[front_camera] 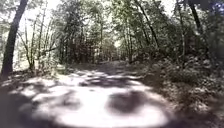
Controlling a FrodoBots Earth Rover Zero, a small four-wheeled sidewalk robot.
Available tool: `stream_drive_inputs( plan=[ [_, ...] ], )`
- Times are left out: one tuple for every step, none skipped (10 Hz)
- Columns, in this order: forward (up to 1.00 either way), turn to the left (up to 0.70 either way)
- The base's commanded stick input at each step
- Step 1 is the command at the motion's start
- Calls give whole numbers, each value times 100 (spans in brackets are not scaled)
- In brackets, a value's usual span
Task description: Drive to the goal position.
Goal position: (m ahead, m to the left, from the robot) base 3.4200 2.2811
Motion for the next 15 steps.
stream_drive_inputs(
  plan=[
    [45, 0],
    [45, 0],
    [45, 0],
    [45, 0],
    [45, 0],
    [45, 0],
    [45, 0],
    [45, 0],
    [45, 0],
    [45, 0],
    [45, 0],
    [45, 0],
    [45, 0],
    [45, 0],
    [45, 0]
  ],
)
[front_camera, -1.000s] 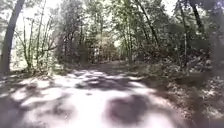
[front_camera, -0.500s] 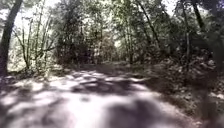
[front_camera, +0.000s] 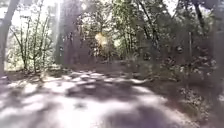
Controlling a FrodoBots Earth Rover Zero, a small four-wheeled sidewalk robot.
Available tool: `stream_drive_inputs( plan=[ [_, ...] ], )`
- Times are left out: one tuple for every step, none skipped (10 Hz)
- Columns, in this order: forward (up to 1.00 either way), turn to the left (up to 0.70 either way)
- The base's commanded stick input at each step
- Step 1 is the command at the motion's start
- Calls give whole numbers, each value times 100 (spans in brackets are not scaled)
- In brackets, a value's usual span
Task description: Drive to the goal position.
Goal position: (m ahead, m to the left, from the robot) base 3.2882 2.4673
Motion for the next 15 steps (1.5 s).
stream_drive_inputs(
  plan=[
    [45, 0],
    [45, 0],
    [45, 0],
    [45, 0],
    [45, 0],
    [45, 0],
    [45, 0],
    [45, 0],
    [45, 0],
    [45, 0],
    [45, 0],
    [45, 0],
    [45, 0],
    [45, 0],
    [45, 0]
  ],
)
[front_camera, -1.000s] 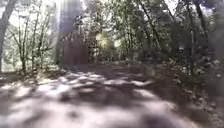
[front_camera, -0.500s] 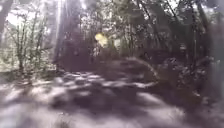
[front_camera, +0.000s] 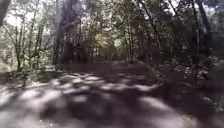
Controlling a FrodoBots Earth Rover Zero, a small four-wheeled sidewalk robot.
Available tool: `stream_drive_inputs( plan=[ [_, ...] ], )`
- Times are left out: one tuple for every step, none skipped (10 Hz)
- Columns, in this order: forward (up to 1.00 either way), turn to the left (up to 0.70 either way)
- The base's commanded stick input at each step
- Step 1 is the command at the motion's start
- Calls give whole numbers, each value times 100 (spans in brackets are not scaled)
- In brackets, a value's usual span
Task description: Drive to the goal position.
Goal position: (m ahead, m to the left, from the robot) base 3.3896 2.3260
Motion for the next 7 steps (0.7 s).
stream_drive_inputs(
  plan=[
    [45, 0],
    [45, 0],
    [45, 0],
    [45, 0],
    [45, -5],
    [45, -14],
    [45, -23]
  ],
)
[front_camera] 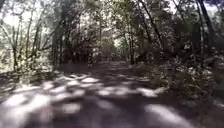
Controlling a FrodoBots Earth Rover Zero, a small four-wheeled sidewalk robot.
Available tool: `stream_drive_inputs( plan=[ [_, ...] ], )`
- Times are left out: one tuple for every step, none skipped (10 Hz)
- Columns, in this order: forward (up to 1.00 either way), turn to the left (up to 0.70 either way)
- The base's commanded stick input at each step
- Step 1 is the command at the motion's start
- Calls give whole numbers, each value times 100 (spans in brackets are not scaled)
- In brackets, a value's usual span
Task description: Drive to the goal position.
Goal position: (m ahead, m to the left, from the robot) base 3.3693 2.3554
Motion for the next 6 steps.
stream_drive_inputs(
  plan=[
    [45, -26],
    [45, -27],
    [45, -27],
    [45, -27],
    [45, -27],
    [45, -27]
  ],
)
